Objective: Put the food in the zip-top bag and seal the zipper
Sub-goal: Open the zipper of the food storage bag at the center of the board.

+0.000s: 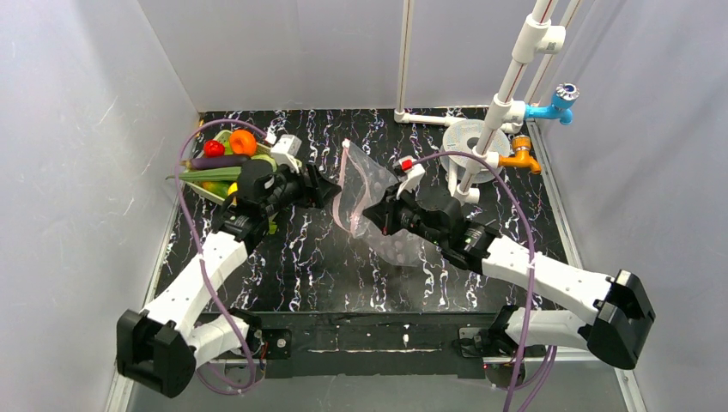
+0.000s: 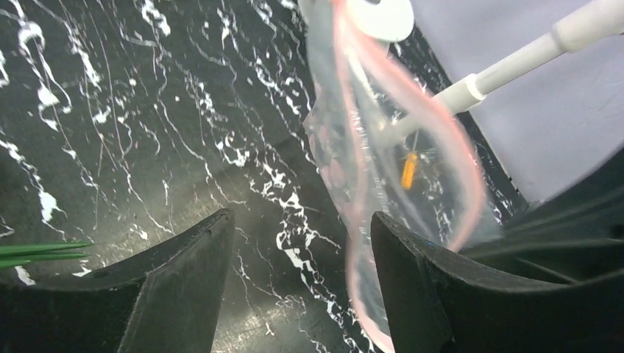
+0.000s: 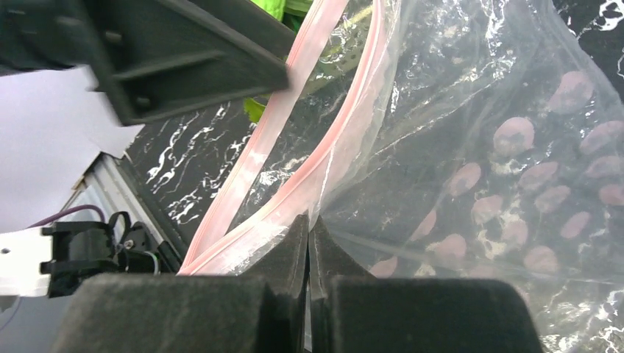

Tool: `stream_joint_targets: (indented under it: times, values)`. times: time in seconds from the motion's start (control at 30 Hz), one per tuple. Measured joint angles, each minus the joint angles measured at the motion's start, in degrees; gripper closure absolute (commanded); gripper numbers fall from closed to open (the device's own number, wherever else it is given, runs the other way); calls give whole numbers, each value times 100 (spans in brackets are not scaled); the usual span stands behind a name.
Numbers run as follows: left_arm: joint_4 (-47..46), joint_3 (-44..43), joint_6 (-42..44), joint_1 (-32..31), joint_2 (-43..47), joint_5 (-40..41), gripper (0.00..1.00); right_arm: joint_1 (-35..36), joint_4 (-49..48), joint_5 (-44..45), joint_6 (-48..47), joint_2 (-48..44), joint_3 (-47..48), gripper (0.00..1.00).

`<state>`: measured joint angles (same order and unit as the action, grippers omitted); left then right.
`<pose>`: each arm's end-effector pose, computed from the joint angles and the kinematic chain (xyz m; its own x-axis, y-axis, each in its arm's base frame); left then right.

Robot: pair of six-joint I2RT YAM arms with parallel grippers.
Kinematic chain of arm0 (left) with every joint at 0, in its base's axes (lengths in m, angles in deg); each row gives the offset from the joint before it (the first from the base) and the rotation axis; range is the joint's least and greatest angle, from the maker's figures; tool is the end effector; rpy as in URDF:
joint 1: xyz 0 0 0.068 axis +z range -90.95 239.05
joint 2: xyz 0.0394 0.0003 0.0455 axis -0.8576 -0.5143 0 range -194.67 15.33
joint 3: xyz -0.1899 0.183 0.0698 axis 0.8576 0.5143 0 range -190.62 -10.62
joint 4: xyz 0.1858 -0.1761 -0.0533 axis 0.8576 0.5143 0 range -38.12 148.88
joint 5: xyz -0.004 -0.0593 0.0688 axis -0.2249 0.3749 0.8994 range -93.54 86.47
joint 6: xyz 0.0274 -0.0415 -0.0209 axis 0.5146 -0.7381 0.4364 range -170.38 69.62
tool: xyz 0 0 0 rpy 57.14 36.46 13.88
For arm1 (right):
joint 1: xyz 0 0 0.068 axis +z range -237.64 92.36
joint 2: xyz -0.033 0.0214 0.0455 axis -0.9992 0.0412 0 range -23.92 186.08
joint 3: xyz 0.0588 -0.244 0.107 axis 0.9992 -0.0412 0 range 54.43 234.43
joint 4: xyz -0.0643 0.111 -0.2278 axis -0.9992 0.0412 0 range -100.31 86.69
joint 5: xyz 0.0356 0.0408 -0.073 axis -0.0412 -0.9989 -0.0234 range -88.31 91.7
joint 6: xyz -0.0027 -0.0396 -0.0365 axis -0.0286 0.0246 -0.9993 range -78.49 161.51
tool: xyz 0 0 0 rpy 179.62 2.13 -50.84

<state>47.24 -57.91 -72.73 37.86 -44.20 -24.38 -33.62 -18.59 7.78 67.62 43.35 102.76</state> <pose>0.2235 -0.1002 0.3335 -0.3676 -0.2387 -0.8988 0.5696 0.7062 -0.4205 0.1656 0.2216 0.3140 -0.4248 0.1598 -0.8911 -0.6197 0.6662 0.4149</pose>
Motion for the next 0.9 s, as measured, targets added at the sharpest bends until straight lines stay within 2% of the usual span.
stream_joint_targets:
  times: [0.17,0.23,0.4,0.47,0.5,0.63,0.77,0.9]
  values:
    - [42,-44,-17,2,-625,-337,37,-72,-7,-334,-2,-214,-33,99]
    - [31,-42,-37,2,-675,-518,44,-74,9,-450,-2,-229,-50,99]
    - [-166,-44,-63,0,-634,-826,83,-74,81,-667,-2,-229,-57,99]
    - [-177,-44,-31,-4,-634,-918,95,-74,149,-673,2,-229,-55,99]
    - [-190,-44,-37,-4,-634,-946,99,-72,203,-671,11,-229,-48,94]
    - [-240,-44,13,-31,-634,-1029,100,-28,671,-492,155,-39,214,56]
    - [-269,-44,24,-35,-616,-1054,100,203,1344,136,313,302,763,38]
    - [-286,-44,20,-37,-581,-1082,100,446,2291,955,564,756,1633,34]
